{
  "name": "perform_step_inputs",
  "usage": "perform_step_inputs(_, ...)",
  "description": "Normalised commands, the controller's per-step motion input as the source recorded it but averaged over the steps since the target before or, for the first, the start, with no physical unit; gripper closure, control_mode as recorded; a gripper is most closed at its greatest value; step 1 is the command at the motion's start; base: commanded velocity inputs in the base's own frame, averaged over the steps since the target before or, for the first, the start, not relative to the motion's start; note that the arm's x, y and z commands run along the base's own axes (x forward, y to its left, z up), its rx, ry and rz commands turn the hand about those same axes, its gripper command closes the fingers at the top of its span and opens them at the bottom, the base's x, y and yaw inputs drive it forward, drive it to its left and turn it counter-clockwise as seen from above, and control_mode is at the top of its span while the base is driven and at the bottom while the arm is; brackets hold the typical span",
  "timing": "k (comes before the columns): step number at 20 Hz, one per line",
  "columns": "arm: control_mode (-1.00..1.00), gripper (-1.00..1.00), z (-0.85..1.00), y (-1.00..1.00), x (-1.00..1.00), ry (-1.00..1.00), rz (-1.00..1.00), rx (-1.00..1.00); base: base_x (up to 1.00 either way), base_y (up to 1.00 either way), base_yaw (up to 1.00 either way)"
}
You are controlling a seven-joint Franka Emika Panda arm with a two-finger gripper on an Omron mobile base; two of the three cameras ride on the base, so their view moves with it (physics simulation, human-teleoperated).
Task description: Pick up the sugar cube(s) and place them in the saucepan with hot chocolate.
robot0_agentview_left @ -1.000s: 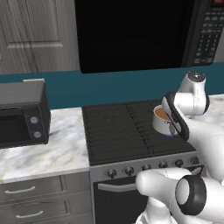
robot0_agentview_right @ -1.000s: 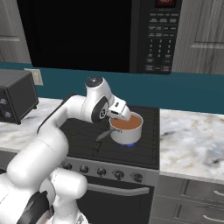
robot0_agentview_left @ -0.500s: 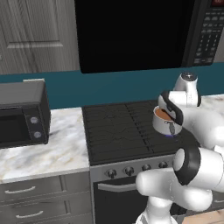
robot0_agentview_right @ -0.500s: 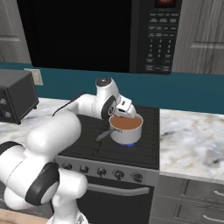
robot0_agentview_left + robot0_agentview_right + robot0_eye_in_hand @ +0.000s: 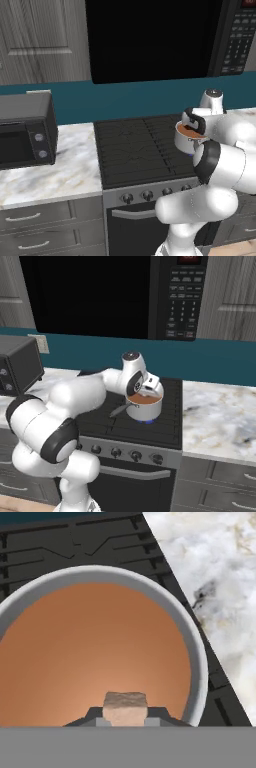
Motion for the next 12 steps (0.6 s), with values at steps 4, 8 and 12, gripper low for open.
perform_step_inputs(4, -1.0, 1.0, -0.01, 0.0, 0.42, 0.04, 0.01, 0.0, 0.0, 0.0, 0.0)
perform_step_inputs(8, -1.0, -1.0, -0.06, 0.0, 0.28, 0.04, 0.01, 0.0, 0.0, 0.0, 0.0)
perform_step_inputs(12, -1.0, -1.0, -0.07, 0.0, 0.22, 0.01, 0.01, 0.0, 0.0, 0.0, 0.0)
